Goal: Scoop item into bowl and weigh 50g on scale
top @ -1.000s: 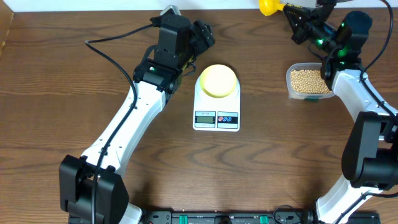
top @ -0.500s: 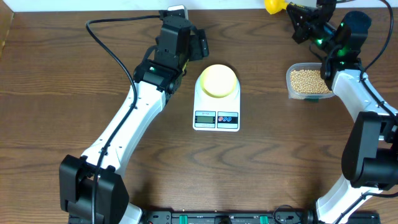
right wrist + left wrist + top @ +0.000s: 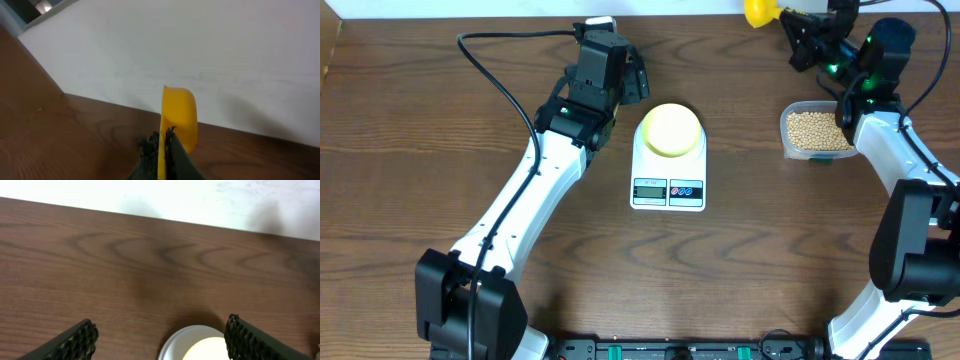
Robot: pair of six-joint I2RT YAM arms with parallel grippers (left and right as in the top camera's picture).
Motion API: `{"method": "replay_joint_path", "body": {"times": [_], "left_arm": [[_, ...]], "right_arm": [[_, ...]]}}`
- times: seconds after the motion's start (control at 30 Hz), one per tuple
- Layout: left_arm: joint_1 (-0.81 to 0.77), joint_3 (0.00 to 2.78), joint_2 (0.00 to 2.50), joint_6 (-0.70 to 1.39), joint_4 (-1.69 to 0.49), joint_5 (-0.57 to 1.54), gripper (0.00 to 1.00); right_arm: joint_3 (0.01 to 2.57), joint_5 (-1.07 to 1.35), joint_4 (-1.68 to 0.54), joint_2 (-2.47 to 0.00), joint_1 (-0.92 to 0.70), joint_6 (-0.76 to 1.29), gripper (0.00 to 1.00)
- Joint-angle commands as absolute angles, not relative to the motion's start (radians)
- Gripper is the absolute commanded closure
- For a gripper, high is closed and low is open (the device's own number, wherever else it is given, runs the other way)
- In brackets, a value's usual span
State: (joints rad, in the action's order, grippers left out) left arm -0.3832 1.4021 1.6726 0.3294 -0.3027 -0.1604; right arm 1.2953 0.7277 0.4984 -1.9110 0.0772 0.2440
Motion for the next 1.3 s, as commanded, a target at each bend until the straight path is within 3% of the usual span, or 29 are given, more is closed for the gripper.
{"method": "replay_joint_path", "body": {"times": [0.0,0.3,0.67,0.9,1.27], "left_arm": [[-0.383,1.411,1.660,0.304,-0.334,-0.176,0.17],[-0.420,1.411,1.659,0.102,-0.514,-0.162,0.17],[-0.544,1.411,1.658,0.088,-0.606,-0.183,0.17],[-0.679,1.411,1.658,0.178,-0.676,-0.311,0.17],[-0.792,1.411,1.659,0.353,-0.801,-0.317,0.17]], "right_arm": [[1.313,0.785,0.500,-1.907,0.081,0.293,0.99],[1.313,0.789,0.504,-1.907,0.080,0.337,0.99],[1.313,0.789,0.495,-1.907,0.058,0.336,0.99],[1.313,0.789,0.427,-1.907,0.058,0.336,0.99],[1.313,0.789,0.380,-1.907,0.058,0.336,0.99]]}}
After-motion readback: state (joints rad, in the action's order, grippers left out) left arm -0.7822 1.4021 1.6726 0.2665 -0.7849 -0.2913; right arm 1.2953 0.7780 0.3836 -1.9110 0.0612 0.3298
